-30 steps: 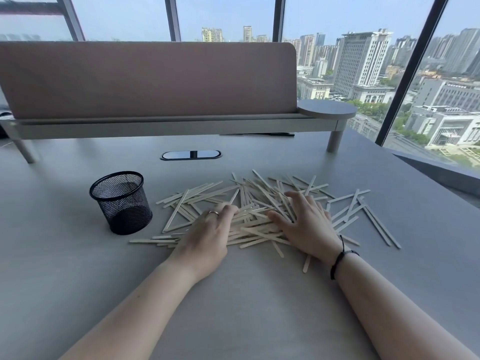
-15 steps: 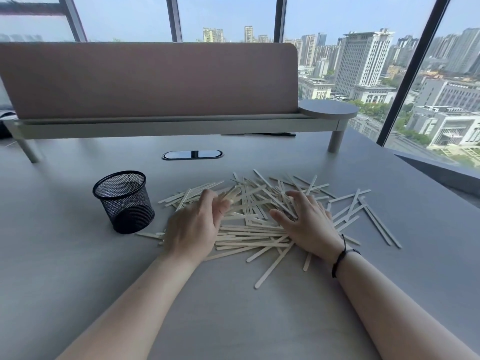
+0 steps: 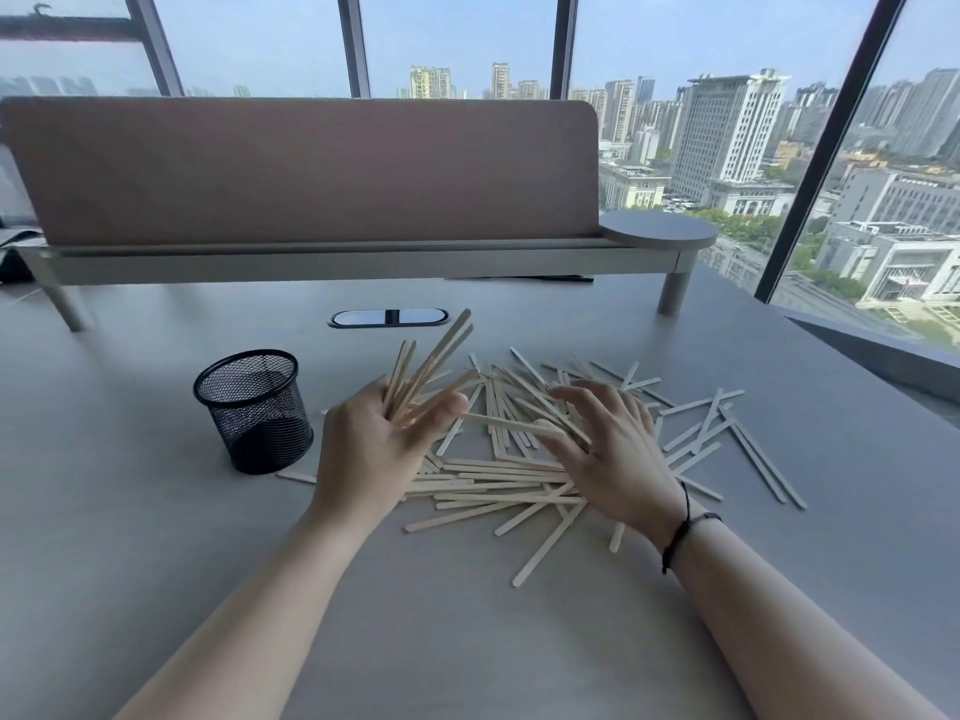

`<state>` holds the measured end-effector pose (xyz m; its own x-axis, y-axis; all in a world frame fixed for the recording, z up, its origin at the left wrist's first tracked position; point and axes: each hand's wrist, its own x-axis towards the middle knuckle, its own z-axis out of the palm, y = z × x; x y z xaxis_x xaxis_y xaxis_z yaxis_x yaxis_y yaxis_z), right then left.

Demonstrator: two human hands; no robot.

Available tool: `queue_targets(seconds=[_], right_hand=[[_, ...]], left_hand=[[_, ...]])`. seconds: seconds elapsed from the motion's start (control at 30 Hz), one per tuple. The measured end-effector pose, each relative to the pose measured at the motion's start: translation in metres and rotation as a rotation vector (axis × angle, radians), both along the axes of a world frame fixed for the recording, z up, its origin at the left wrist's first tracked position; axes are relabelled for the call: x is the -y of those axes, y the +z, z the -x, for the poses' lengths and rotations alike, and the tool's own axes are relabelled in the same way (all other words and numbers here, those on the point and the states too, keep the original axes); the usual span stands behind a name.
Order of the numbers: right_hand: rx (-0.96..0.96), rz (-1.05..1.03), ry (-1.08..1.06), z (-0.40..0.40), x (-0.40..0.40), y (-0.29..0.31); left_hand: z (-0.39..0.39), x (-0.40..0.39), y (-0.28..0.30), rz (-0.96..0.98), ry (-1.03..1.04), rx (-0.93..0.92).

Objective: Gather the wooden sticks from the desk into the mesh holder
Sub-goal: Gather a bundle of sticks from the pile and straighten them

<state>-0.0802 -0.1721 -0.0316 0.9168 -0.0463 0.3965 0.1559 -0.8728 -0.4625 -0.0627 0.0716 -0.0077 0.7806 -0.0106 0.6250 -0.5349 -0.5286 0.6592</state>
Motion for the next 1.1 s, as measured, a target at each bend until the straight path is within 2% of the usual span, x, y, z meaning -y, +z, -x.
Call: queue_targets(seconds=[0.07, 0.23, 0.5, 0.63, 0.9, 1.1], right_hand=[[0.036, 0.029, 0.117, 0.003, -0.006, 0.003], [-0.166, 0.330, 0.332, 0.011, -0.035, -0.005], [-0.134, 0.235, 0.292, 0.001, -0.051, -0.012], [-0.138, 0.293, 0.266, -0.002, -0.055, -0.011], [-0.168, 0.400, 0.332, -0.004, -0.058, -0.006], [-0.148, 0.426, 0.382, -0.006, -0.059, -0.004]], left_hand=[[-0.001, 0.001, -0.003, -0.035, 0.020, -0.012], [-0.007, 0.003, -0.013, -0.022, 0.058, -0.046], [-0.009, 0.003, -0.011, 0.171, 0.059, -0.115], [-0.011, 0.002, -0.011, 0.276, 0.063, -0.136], [-0.026, -0.010, -0.011, 0.672, 0.061, -0.202], [-0.028, -0.009, -0.008, 0.762, 0.025, -0.242]])
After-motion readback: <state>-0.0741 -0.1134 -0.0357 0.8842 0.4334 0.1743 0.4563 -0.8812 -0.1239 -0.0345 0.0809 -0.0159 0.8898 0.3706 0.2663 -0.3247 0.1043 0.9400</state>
